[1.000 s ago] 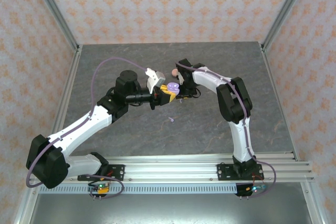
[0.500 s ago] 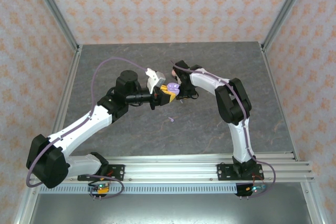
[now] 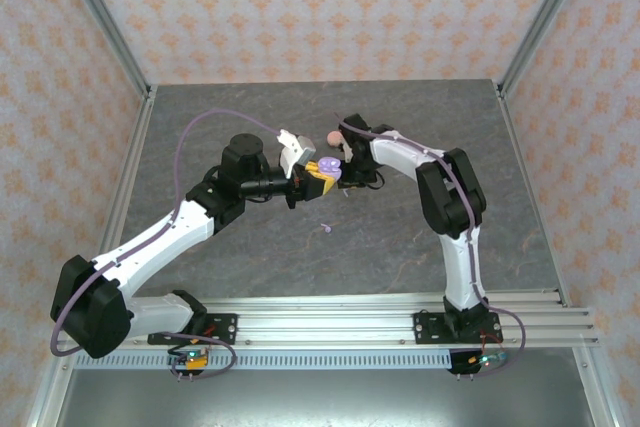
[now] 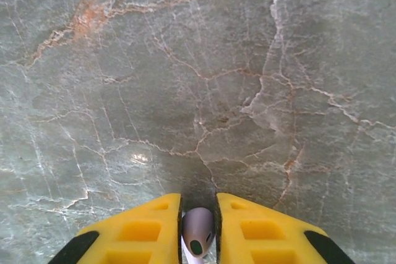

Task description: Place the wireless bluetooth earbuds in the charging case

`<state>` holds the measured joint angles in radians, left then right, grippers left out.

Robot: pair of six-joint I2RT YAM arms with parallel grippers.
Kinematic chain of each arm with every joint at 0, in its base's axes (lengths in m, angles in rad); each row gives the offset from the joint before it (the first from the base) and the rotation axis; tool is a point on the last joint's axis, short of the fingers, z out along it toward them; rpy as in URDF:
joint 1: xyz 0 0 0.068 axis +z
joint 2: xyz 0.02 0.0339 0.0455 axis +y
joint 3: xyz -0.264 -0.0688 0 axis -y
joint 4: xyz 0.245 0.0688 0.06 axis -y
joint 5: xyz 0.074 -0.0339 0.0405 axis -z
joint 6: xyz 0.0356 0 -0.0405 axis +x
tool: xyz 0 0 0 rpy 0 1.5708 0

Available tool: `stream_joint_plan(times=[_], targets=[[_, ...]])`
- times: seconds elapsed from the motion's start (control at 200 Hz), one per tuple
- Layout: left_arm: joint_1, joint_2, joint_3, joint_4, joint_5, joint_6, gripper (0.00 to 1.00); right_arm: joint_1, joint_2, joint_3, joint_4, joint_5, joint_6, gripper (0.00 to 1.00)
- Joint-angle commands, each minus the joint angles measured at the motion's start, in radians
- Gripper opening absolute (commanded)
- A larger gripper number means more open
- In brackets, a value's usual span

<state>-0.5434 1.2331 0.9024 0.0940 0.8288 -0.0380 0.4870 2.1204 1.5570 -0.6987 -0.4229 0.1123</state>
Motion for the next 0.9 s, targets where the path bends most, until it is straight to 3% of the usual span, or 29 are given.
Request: stream_joint_plan(times=[0.0,0.435,0.896], targets=[[-0.007,0.008,0.024,0.013,-0.023,-0.016,0.18,-0.046,-0.016,-0.071,0.004,-0.117,0.044,0.2],[-0.008,0.099,-0.016,0.144,-0.114,-0.112,0.18,-0.167,-0.096,-0.23,0.229,-0.364,0.128,0.19],[-0.008,0.135,-0.08,0.209,-0.209,-0.144,0.18,-0.226,-0.243,-0.334,0.391,-0.514,0.212,0.19]])
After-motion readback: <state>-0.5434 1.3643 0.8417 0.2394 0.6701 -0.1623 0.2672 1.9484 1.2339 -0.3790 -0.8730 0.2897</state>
